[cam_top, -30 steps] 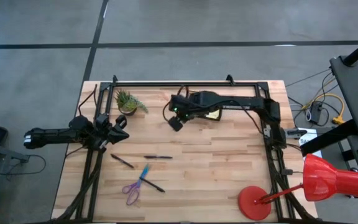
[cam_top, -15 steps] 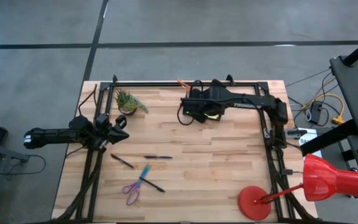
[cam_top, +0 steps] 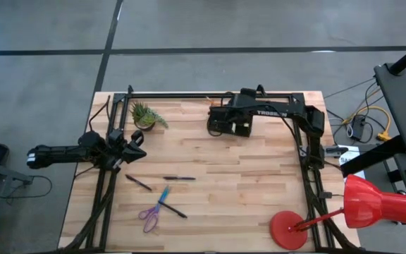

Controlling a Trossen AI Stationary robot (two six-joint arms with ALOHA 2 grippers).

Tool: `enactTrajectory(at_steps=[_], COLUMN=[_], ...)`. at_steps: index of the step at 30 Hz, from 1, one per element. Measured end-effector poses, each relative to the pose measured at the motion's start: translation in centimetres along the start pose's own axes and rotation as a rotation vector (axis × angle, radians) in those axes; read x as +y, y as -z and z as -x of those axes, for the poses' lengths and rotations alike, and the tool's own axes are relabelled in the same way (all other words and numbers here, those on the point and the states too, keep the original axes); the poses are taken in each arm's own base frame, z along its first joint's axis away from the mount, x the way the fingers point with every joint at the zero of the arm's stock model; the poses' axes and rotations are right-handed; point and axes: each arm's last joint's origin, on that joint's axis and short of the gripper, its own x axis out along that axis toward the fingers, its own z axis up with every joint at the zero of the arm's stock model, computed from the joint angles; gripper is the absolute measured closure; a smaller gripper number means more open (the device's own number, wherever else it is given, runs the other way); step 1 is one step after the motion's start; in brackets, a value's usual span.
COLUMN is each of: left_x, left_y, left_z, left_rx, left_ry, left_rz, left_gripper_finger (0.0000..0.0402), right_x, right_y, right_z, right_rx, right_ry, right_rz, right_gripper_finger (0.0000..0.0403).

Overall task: Pick and place office supplies into organizer
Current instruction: Put the orange pencil into the black desk organizer

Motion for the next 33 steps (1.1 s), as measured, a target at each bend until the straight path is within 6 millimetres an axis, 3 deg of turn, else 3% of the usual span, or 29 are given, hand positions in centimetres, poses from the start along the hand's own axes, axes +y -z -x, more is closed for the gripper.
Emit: enactTrajectory(at_steps=[9,13,20,33], left_x=[0.0,0.0,0.0,0.0], left_y=[0.0,0.0,0.0,0.0], left_z=[0.0,0.0,0.0,0.0], left_rx=[-0.001,0.000,0.000,-0.001], left_ry=[0.000,0.000,0.000,0.001], left_rz=[0.000,0.000,0.000,0.000], left_gripper_finger=[0.0402,0.0402,0.0402,0.0402], right_x=[1.1,0.8,-1.2,-0.7], right_y=[0.3,0.2,0.0,0.1], right_z=[-0.5,-0.3,-1.0,-1.0], right_rx=[0.025,0.023,0.046,0.076], right_ry=[0.115,0.249,0.262,0.283], right_rz=[0.241,0.298,0.277,0.491], right_gripper_finger=[0.0391,0.0391,0.0390,0.0390])
